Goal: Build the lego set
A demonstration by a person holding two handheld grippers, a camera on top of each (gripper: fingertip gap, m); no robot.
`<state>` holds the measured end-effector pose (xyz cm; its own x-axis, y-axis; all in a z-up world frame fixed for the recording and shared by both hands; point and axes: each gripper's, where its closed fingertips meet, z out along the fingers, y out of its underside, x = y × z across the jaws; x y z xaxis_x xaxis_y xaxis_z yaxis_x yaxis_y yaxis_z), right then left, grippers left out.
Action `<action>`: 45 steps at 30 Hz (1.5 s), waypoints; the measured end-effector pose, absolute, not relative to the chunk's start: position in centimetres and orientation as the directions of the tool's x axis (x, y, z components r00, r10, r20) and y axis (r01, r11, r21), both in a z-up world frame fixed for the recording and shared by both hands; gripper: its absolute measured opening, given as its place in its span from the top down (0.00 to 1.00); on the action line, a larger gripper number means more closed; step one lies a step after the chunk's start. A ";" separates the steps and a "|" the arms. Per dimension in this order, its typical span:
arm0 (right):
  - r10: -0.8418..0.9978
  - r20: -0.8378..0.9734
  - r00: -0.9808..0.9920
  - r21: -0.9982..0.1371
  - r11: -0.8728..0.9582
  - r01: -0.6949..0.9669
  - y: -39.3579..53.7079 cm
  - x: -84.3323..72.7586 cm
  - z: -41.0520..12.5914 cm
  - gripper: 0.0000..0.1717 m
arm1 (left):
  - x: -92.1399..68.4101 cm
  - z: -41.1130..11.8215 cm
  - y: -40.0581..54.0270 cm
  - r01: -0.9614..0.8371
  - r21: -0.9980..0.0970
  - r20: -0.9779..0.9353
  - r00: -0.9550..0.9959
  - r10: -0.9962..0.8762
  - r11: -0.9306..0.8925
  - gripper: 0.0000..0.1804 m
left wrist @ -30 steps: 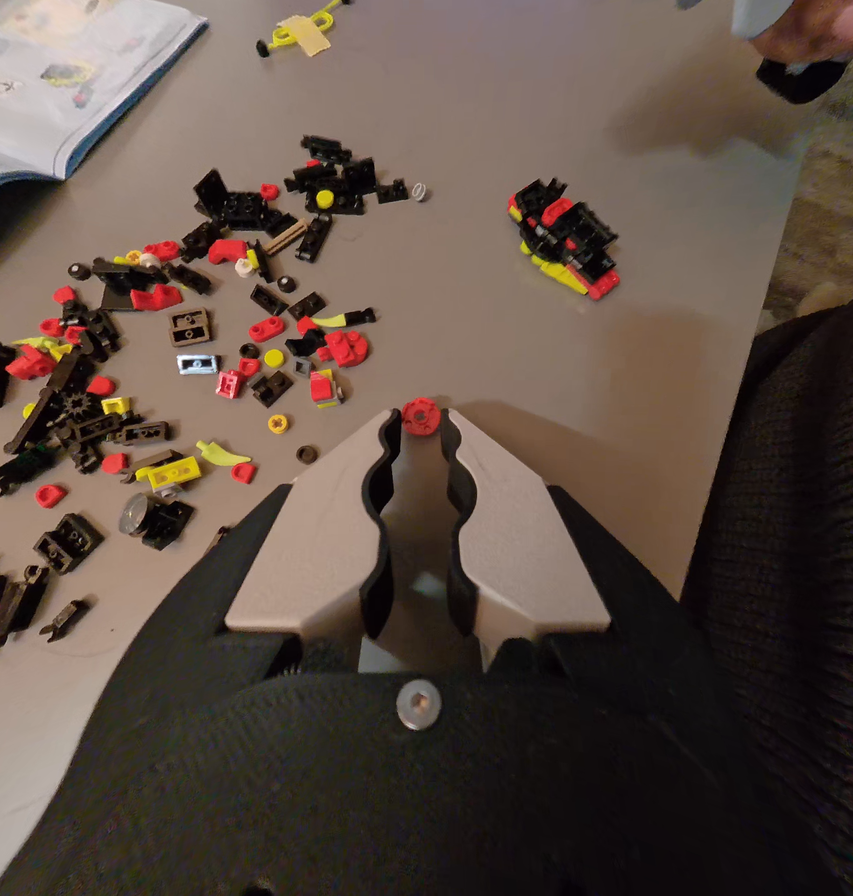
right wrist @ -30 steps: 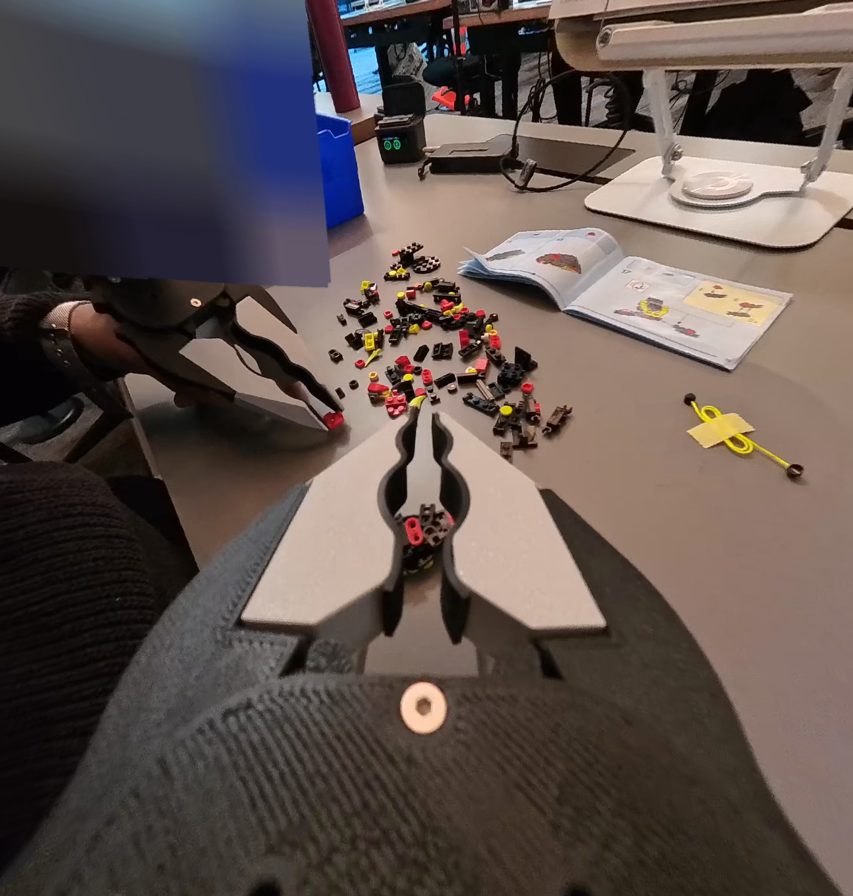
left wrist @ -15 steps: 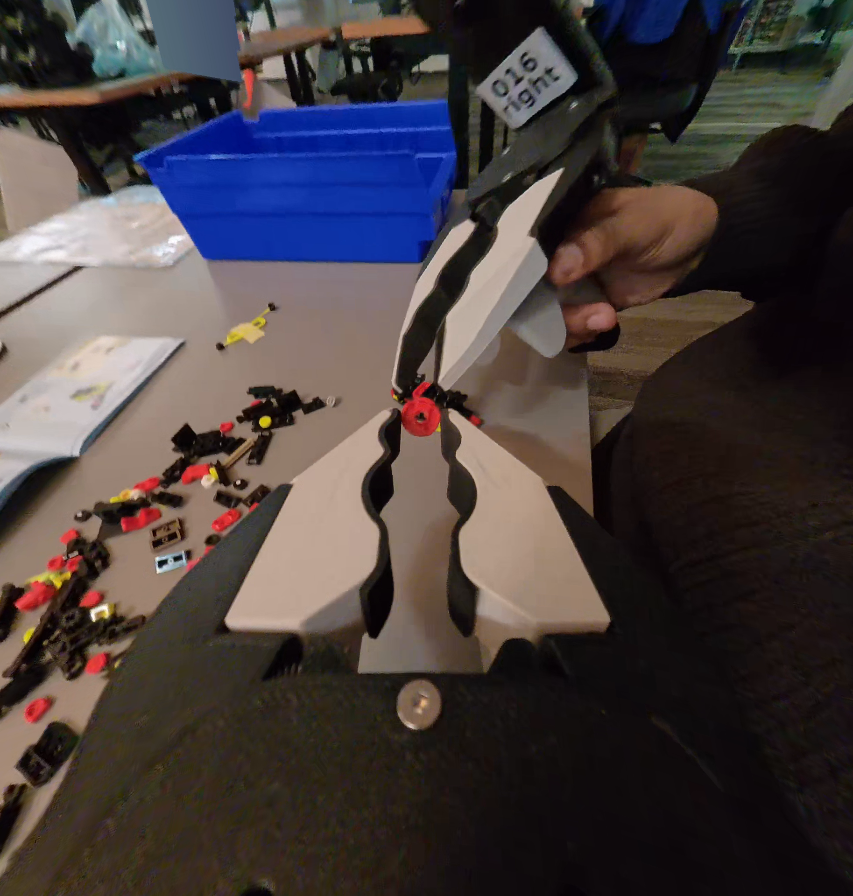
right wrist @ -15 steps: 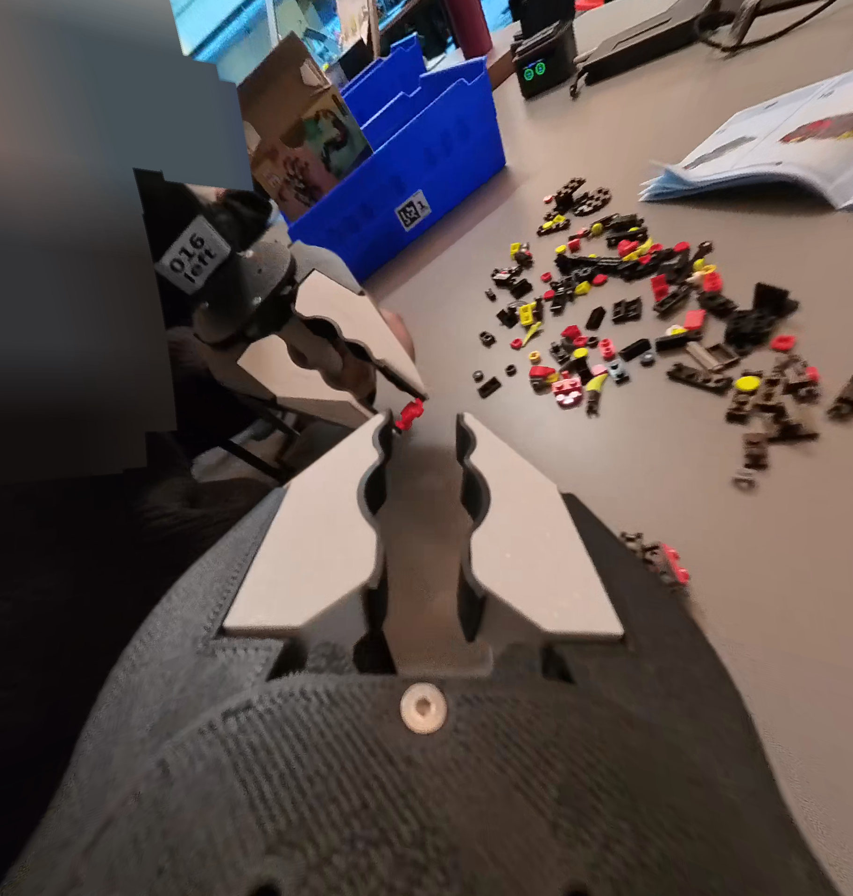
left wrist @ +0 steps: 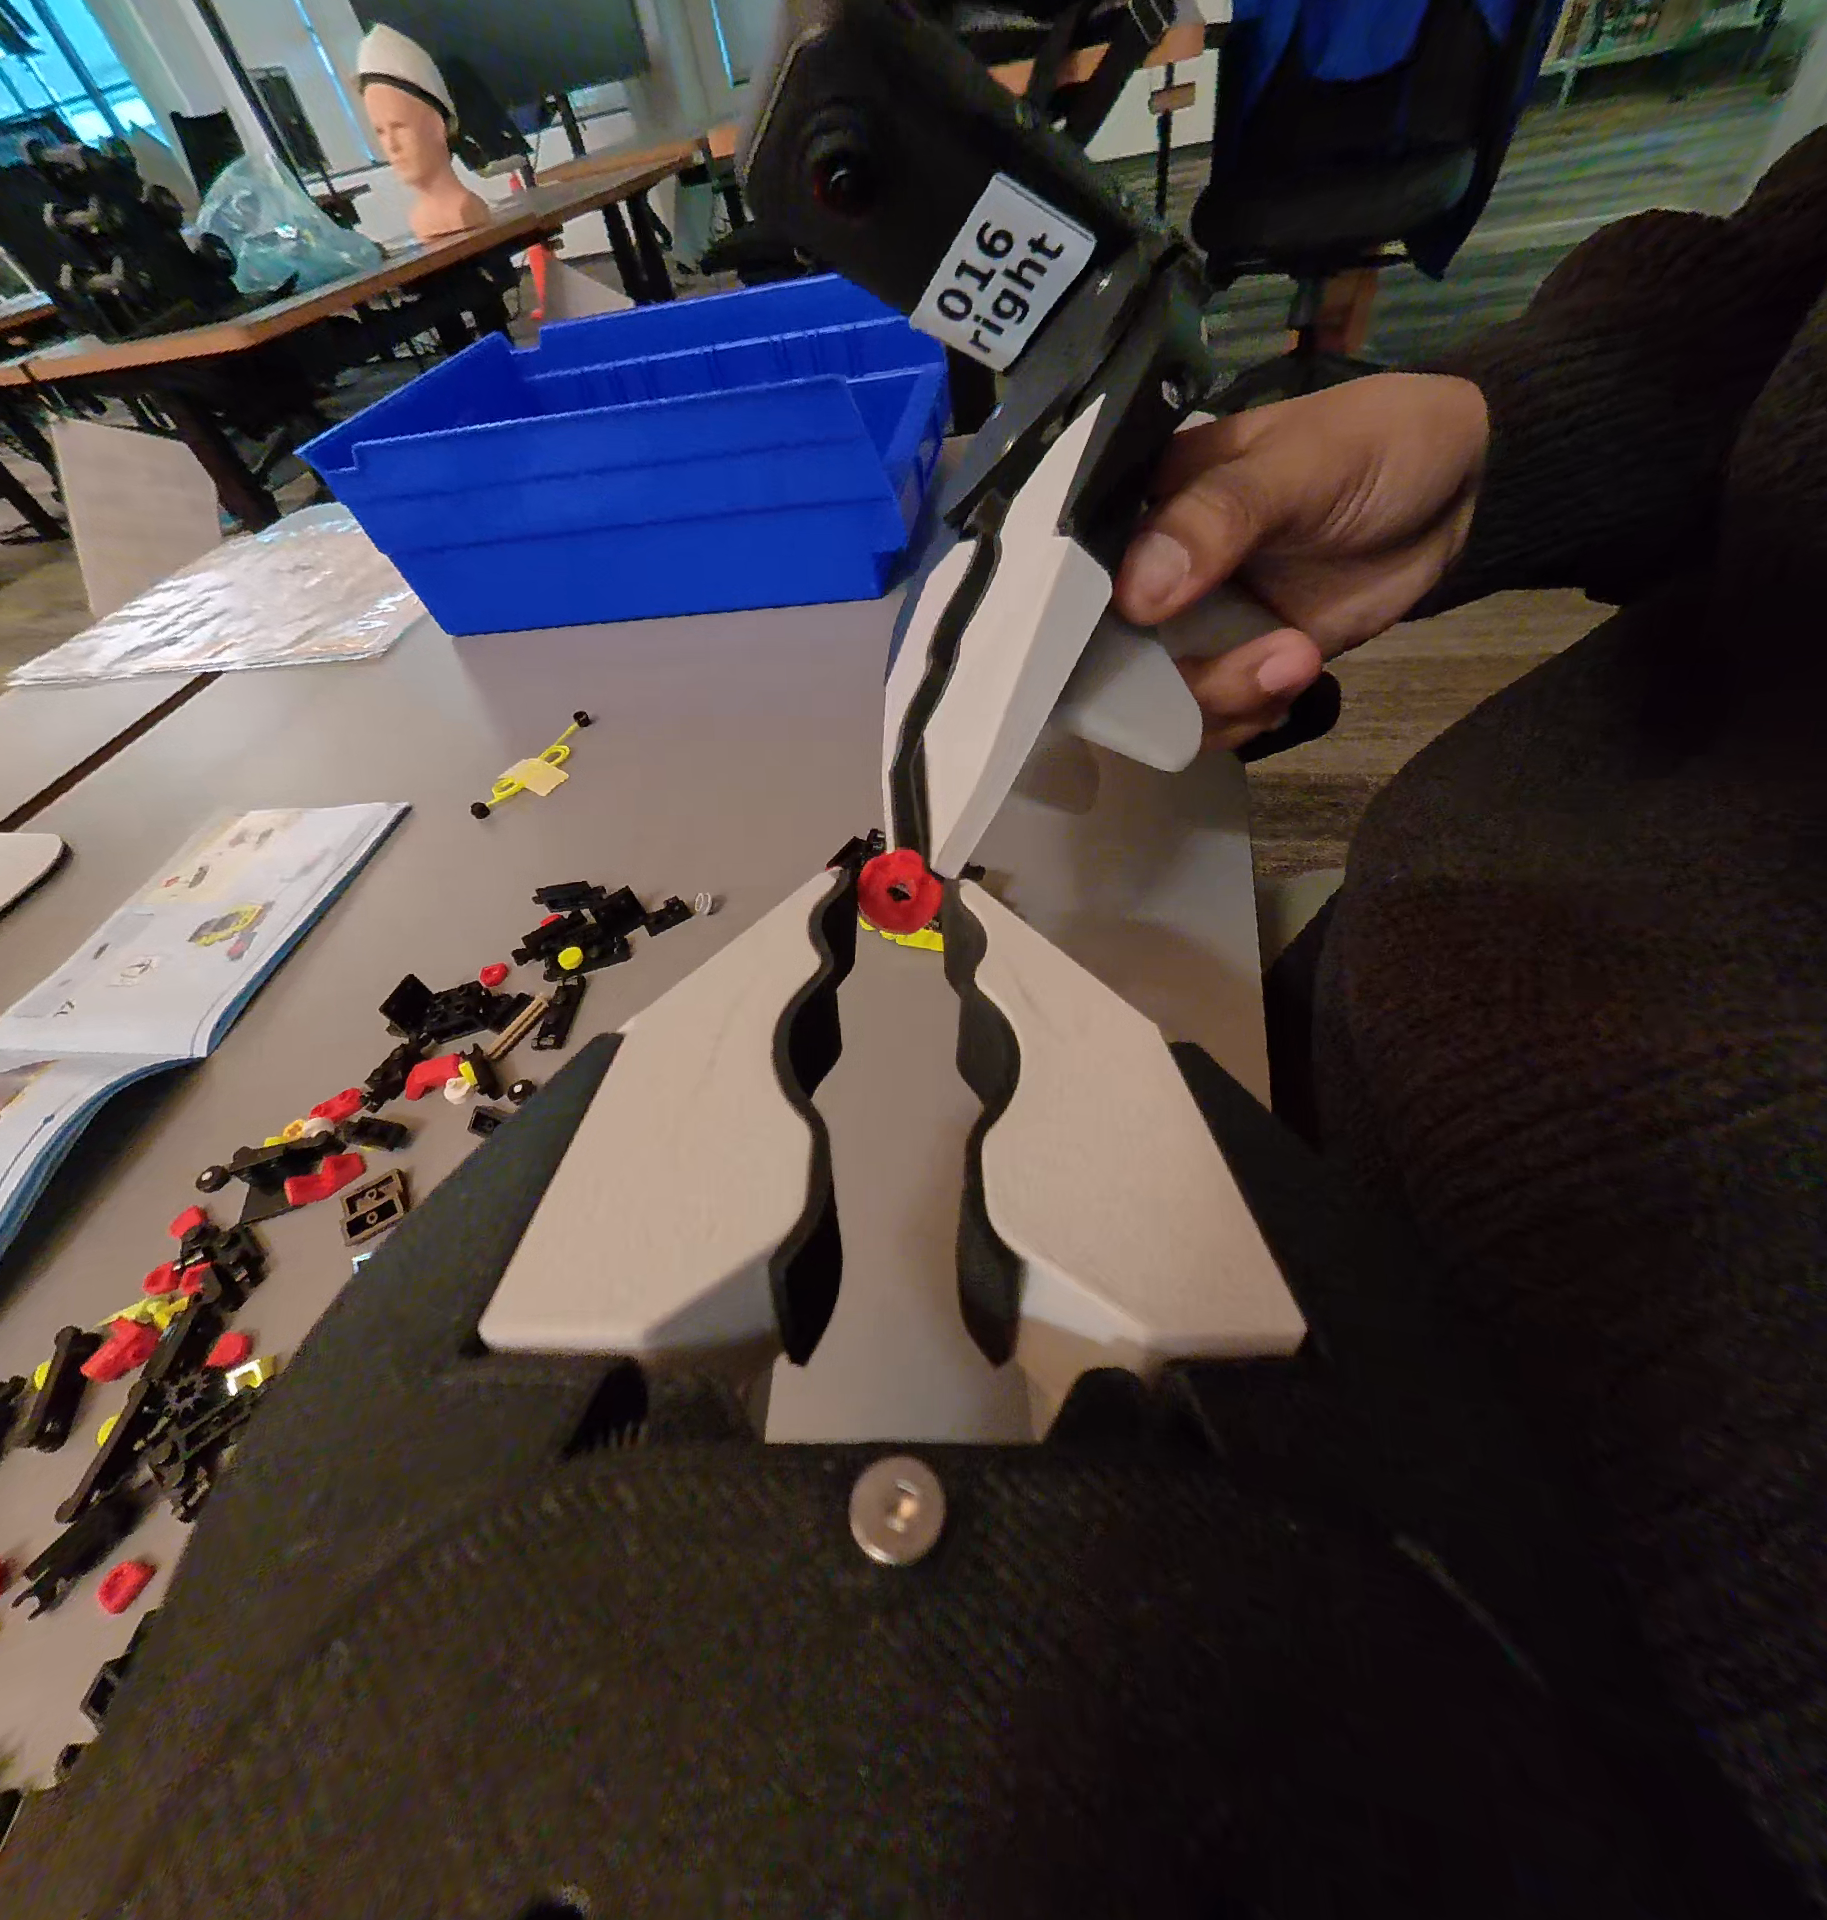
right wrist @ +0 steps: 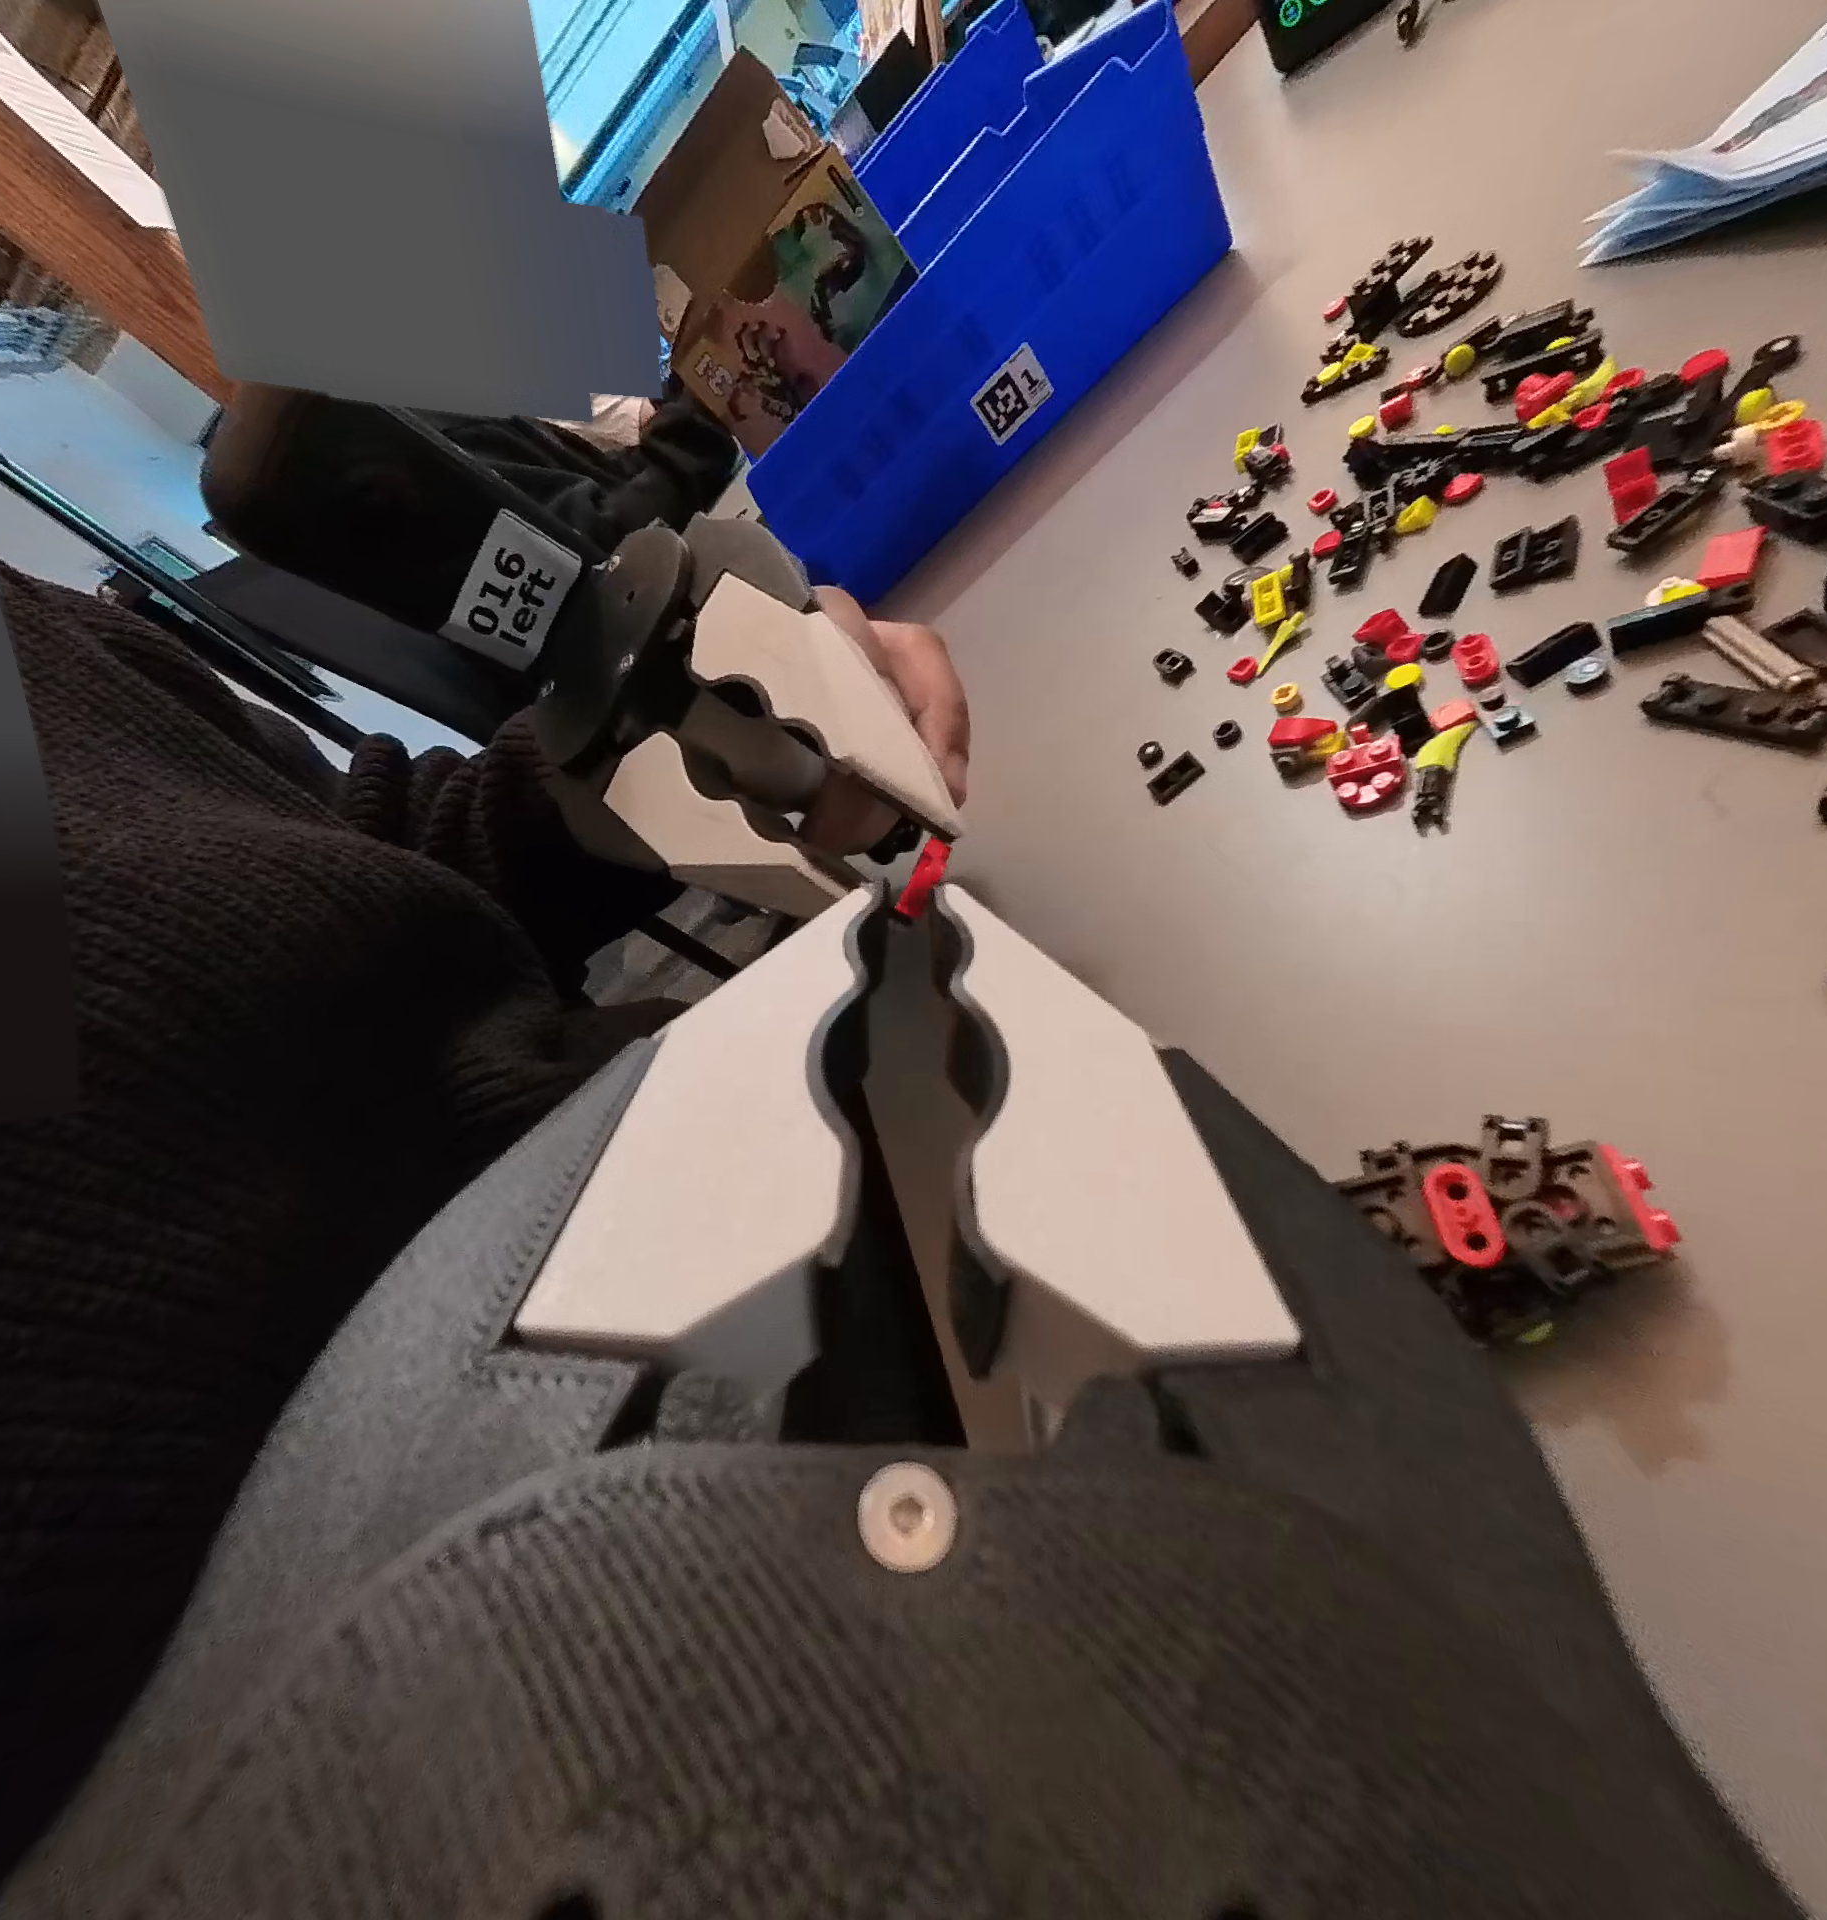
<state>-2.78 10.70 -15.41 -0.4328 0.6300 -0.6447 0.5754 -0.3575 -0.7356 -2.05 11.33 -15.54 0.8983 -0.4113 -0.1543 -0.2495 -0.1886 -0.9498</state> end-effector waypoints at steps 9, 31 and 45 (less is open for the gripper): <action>0.619 -0.660 -0.425 -0.722 -0.365 0.589 10.9 -2.8 -15.7 0.98 | -2.0 -15.7 11.3 -0.246 -0.953 -0.153 0.897 -0.416 -0.179 0.92; 0.677 -0.349 -0.649 -0.935 -0.206 0.288 10.2 -1.4 -10.7 0.98 | -1.6 -10.8 9.8 0.471 -0.831 0.544 0.581 -0.605 -0.296 0.93; 0.696 -0.375 -0.612 -0.925 -0.236 0.298 12.0 -2.1 -11.2 0.99 | -2.1 -13.0 10.7 0.468 -0.805 0.590 0.577 -0.564 -0.364 0.88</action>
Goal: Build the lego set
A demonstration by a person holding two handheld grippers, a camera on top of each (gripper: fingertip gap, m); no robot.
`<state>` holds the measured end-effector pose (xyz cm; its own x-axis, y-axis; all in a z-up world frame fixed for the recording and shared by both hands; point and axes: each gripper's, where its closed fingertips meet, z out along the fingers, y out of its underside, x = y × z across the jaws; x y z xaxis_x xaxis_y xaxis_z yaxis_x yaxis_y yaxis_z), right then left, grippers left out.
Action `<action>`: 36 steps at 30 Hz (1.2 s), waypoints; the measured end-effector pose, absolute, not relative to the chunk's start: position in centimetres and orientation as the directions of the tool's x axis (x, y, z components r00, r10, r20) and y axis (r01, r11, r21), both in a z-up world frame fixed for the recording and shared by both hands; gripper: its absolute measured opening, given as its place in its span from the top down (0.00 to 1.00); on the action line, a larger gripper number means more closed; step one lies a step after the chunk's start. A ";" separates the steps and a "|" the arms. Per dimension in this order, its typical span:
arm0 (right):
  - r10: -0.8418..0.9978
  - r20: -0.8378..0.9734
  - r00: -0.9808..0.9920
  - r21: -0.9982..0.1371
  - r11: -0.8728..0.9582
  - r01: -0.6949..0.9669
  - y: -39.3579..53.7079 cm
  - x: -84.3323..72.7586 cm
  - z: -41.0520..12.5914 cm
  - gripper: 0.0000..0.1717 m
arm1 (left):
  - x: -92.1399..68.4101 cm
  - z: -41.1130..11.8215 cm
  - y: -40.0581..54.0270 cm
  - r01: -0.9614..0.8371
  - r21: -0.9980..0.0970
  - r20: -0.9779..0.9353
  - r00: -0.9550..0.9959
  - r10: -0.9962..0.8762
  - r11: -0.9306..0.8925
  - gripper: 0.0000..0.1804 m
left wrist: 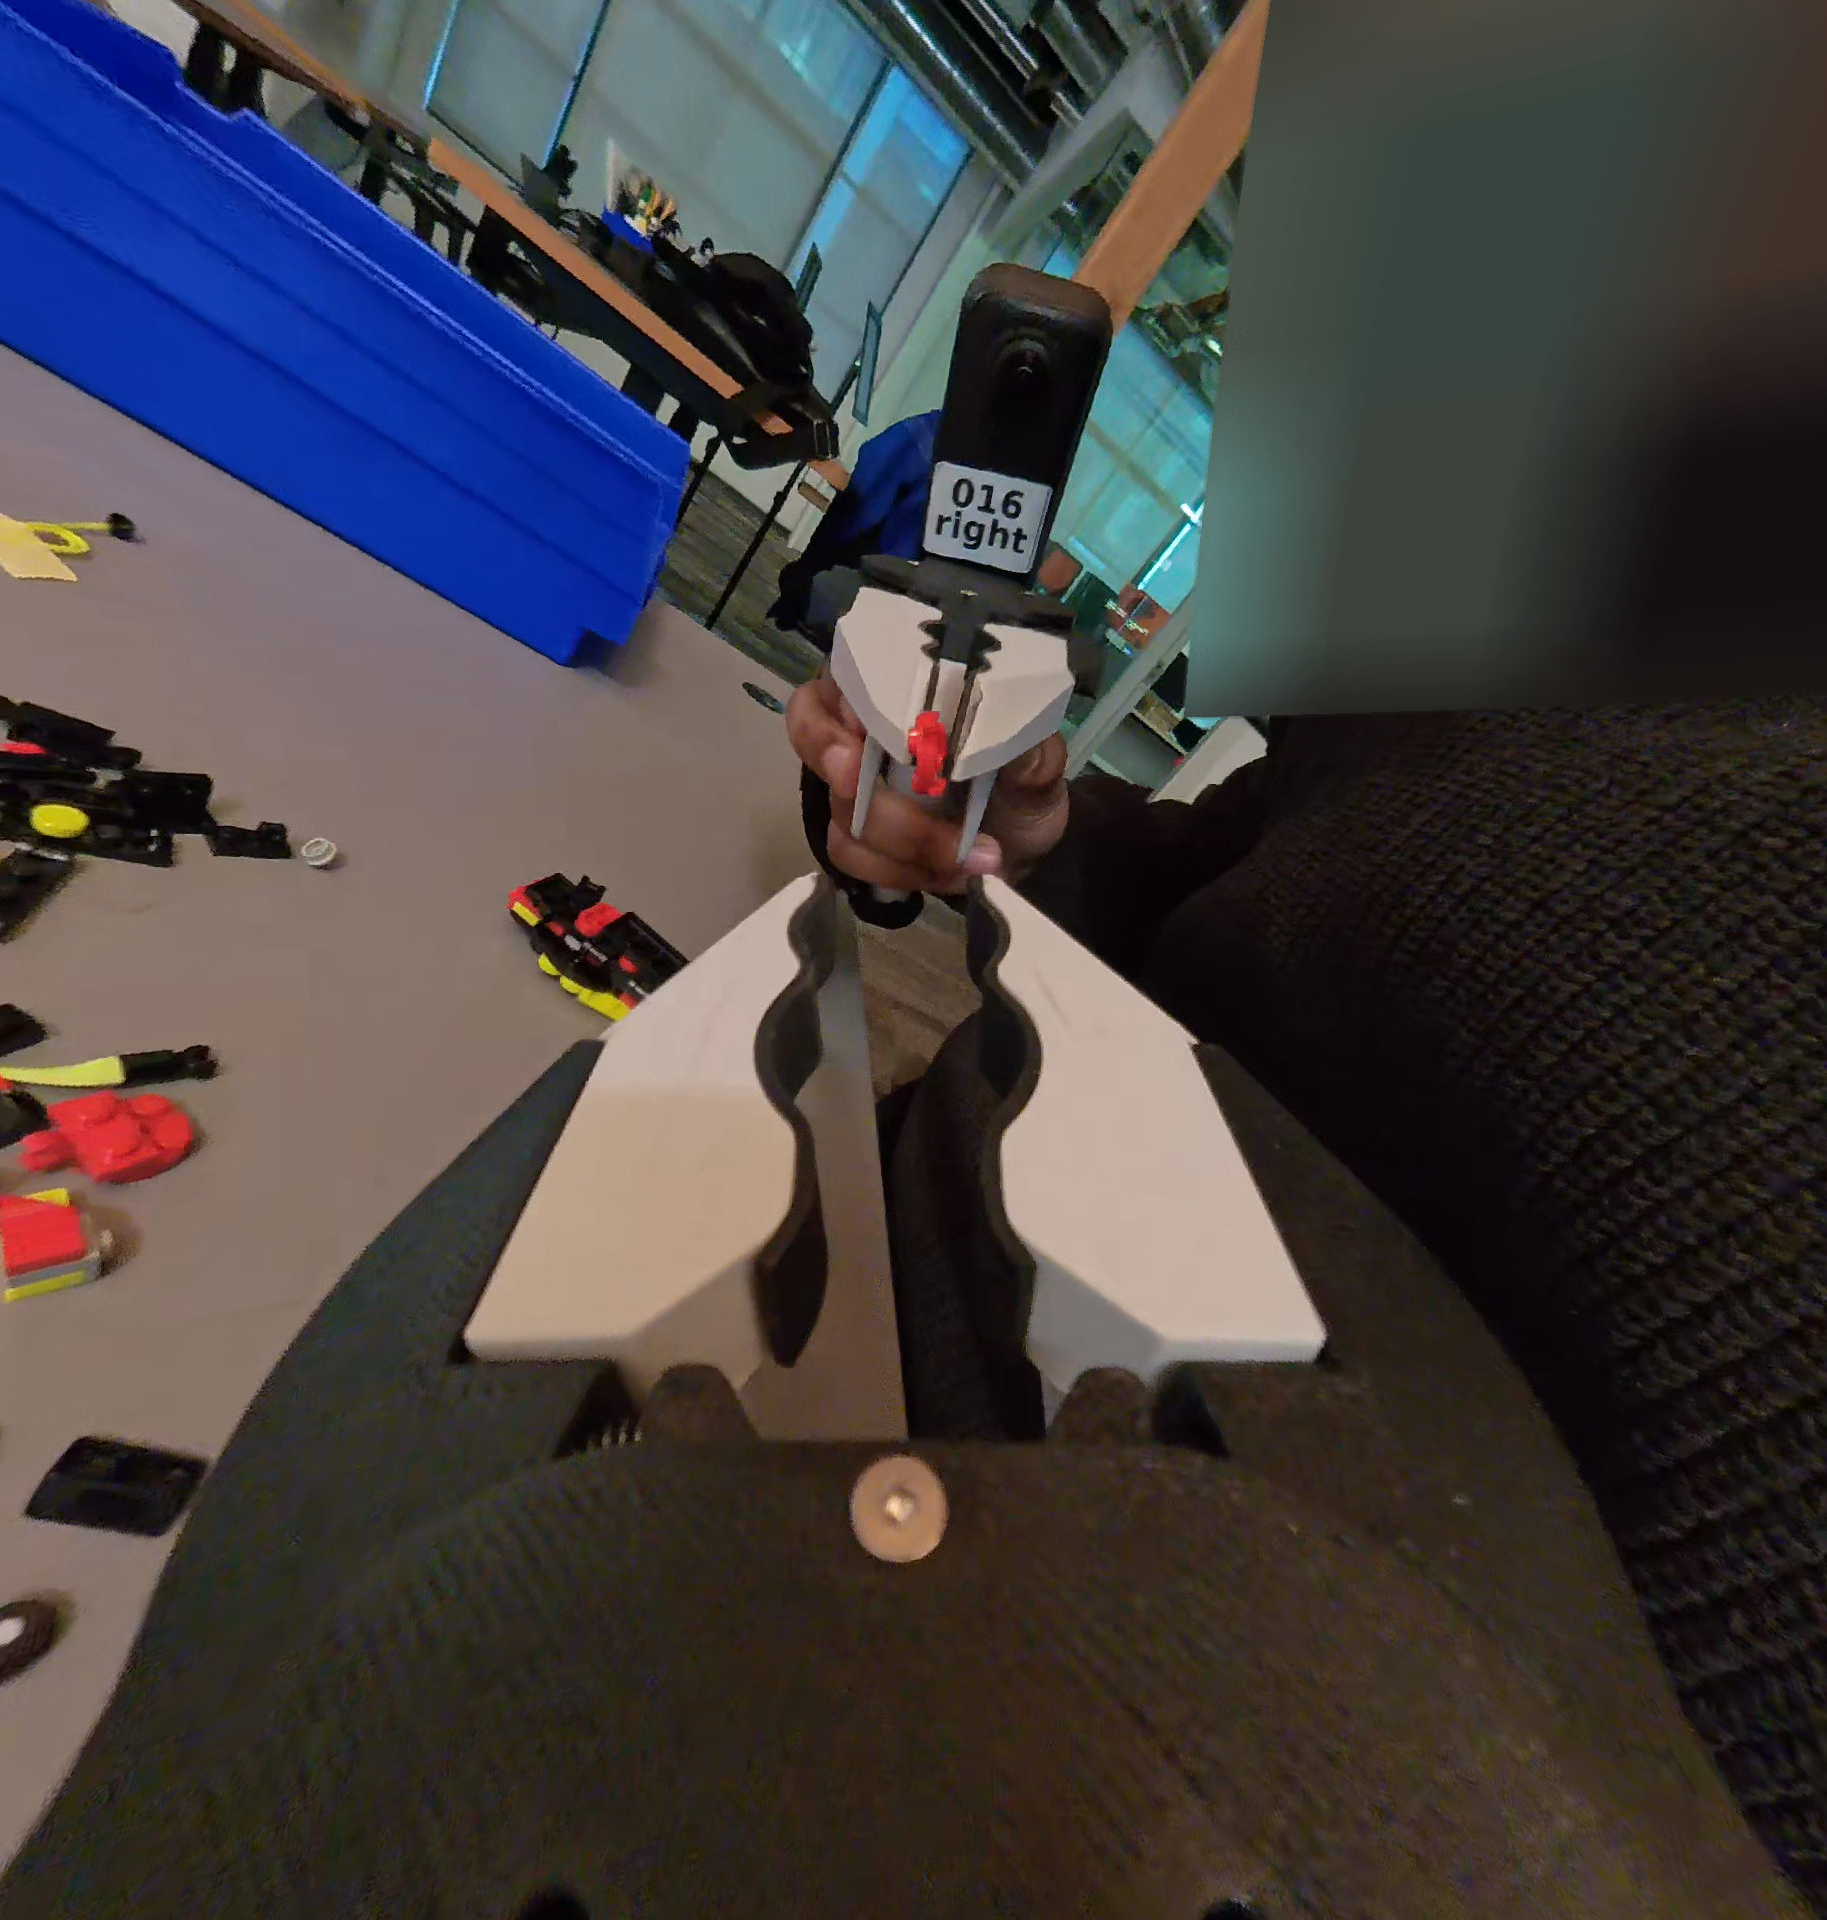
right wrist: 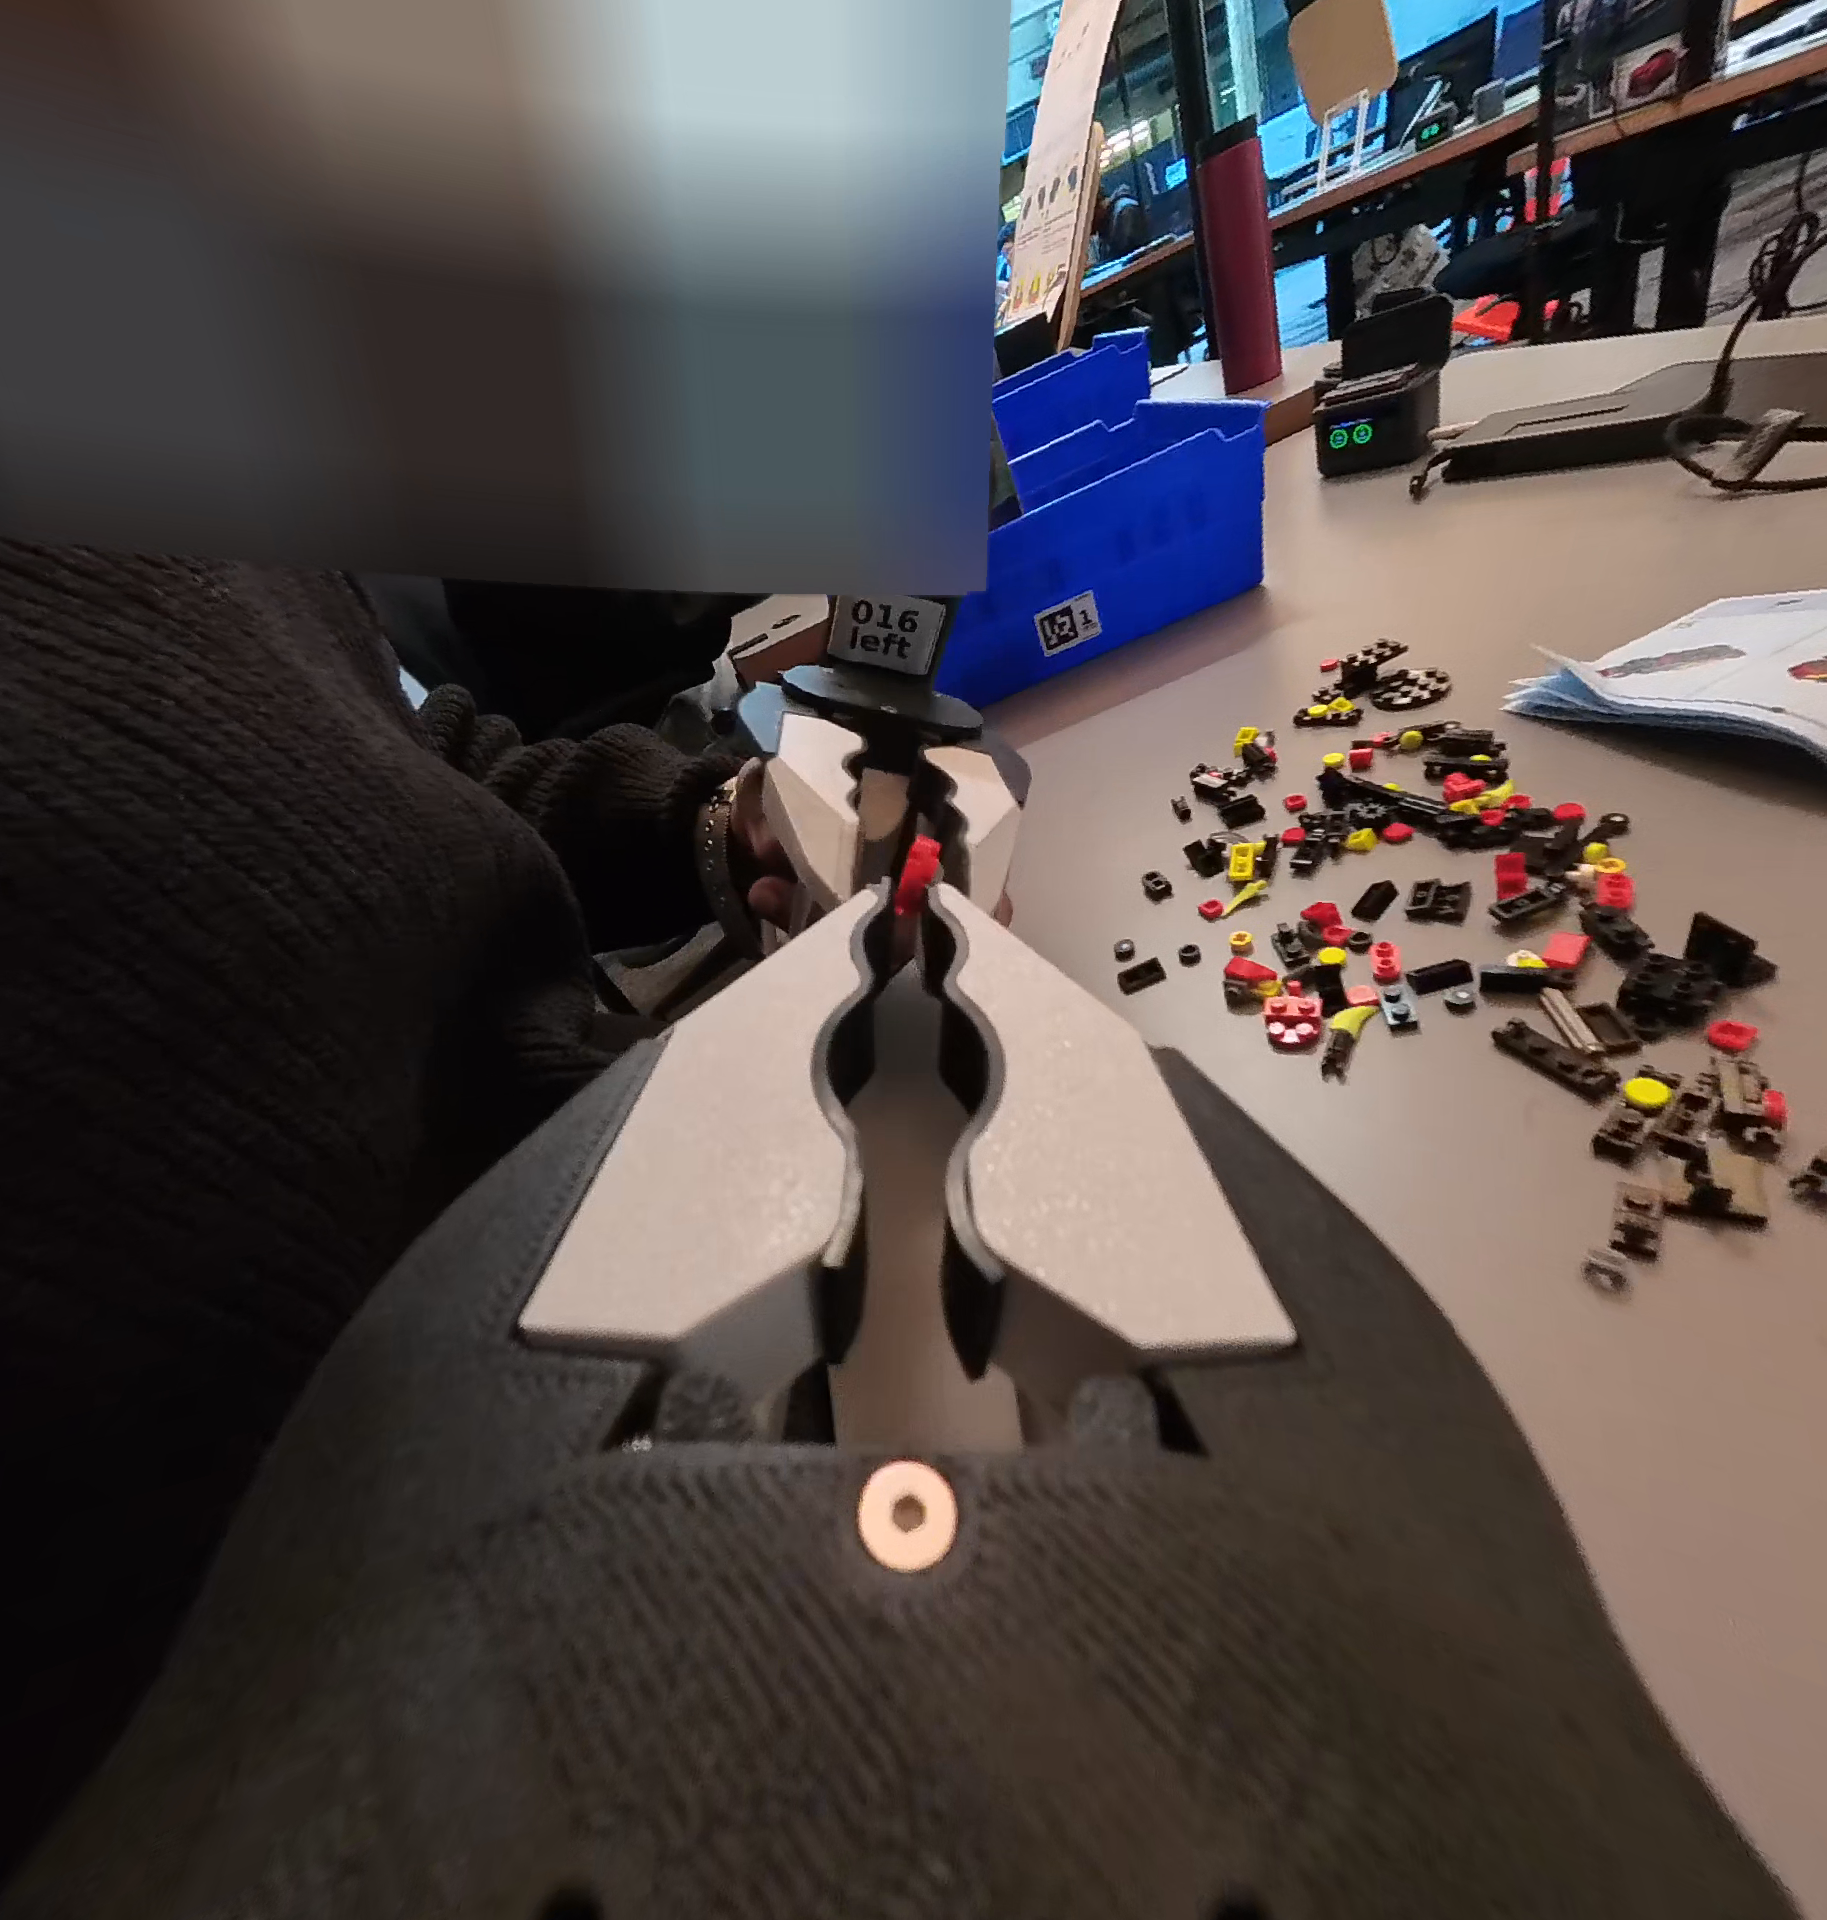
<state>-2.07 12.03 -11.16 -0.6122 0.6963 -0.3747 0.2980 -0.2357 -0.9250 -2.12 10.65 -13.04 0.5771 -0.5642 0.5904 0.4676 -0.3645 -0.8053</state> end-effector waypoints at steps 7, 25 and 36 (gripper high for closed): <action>0.696 -0.421 -0.582 -0.906 -0.293 0.305 13.4 -2.6 -11.2 0.99 | -3.0 -14.8 11.4 0.452 -0.800 0.600 0.607 -0.521 -0.395 0.87; 0.860 -0.387 -0.332 -0.917 -0.398 0.039 22.9 0.1 -7.6 0.99 | 1.0 -19.7 14.3 0.280 -0.769 0.541 0.764 -0.351 -0.575 0.76; 0.827 -0.452 -0.334 -0.890 -0.442 0.110 22.7 1.4 -9.0 0.99 | 3.1 -21.5 14.7 0.283 -0.669 0.617 0.727 -0.302 -0.687 0.75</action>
<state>1.39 22.69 -9.02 -0.3345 0.8272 -0.4515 0.1097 -0.4417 -0.8904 3.13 14.66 -21.45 0.7272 -0.3017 0.6166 0.2826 -0.6870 -0.6694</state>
